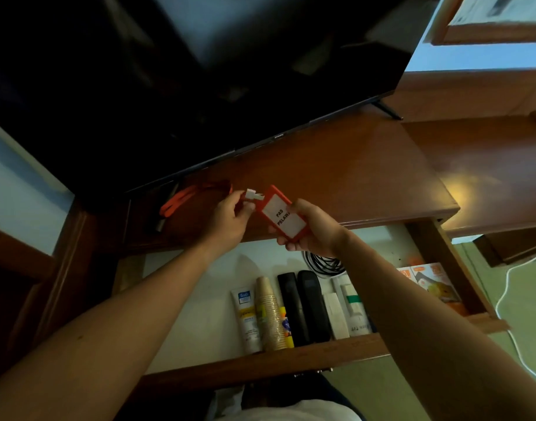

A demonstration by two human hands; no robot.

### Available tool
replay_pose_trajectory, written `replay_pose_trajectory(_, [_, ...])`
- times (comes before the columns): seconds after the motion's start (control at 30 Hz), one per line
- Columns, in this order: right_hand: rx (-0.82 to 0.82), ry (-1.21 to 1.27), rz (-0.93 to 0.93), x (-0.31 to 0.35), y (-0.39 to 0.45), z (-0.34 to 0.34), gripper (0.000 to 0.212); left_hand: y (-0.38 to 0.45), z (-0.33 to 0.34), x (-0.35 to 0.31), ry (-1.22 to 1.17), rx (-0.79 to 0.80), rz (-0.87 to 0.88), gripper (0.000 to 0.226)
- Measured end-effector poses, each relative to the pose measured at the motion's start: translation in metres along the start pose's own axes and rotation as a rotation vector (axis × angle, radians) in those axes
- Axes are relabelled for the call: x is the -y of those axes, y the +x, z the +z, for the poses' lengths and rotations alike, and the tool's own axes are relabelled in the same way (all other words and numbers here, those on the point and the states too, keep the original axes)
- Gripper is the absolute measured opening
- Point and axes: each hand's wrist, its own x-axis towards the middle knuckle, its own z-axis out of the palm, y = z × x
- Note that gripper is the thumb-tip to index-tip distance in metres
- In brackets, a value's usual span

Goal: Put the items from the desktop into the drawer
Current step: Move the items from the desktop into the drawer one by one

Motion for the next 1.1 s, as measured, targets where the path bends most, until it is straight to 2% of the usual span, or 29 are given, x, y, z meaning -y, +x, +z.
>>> replay_pose_trajectory(0.07, [-0.060,-0.039,-0.034,0.005,0.001,0.004,0.043,-0.003,0.000,0.001,0.002,-0.021,-0.033,0.018])
replay_pose_trajectory(0.17, [-0.172,-0.173,-0.049,0.009,0.007,0.008,0.035,-0.011,0.003,0.001,0.012,-0.038,-0.004,0.027])
replay_pose_trajectory(0.27, [-0.286,-0.203,-0.056,0.010,0.013,0.012,0.034,-0.020,0.010,-0.004,-0.058,0.028,0.005,0.029])
replay_pose_trajectory(0.4, [-0.439,-0.150,-0.189,0.015,0.016,0.016,0.025,-0.027,0.019,-0.010,-0.193,0.116,-0.022,0.030])
replay_pose_trajectory(0.5, [-0.515,-0.119,-0.258,0.019,0.013,0.015,0.031,-0.027,0.015,-0.007,-0.208,0.201,-0.102,0.033])
replay_pose_trajectory(0.57, [-0.435,-0.083,-0.258,0.022,0.010,0.012,0.035,-0.026,0.010,-0.004,-0.202,0.297,-0.167,0.033])
replay_pose_trajectory(0.67, [-0.186,-0.011,-0.171,0.024,0.006,0.009,0.037,-0.024,0.000,-0.002,-0.234,0.421,-0.246,0.032])
replay_pose_trajectory(0.77, [0.016,0.017,-0.083,0.027,0.000,0.010,0.032,-0.018,-0.012,0.001,-0.114,0.480,-0.263,0.025])
replay_pose_trajectory(0.87, [0.085,-0.195,-0.038,0.028,-0.007,0.009,0.028,-0.008,-0.026,-0.003,0.066,0.417,-0.241,0.019])
replay_pose_trajectory(0.97, [0.100,-0.442,0.038,0.029,-0.010,0.008,0.022,0.001,-0.035,-0.017,0.192,0.399,-0.152,0.026])
replay_pose_trajectory(1.1, [0.106,-0.799,0.136,0.034,-0.011,0.011,0.008,0.005,-0.034,-0.035,0.237,0.354,-0.089,0.028])
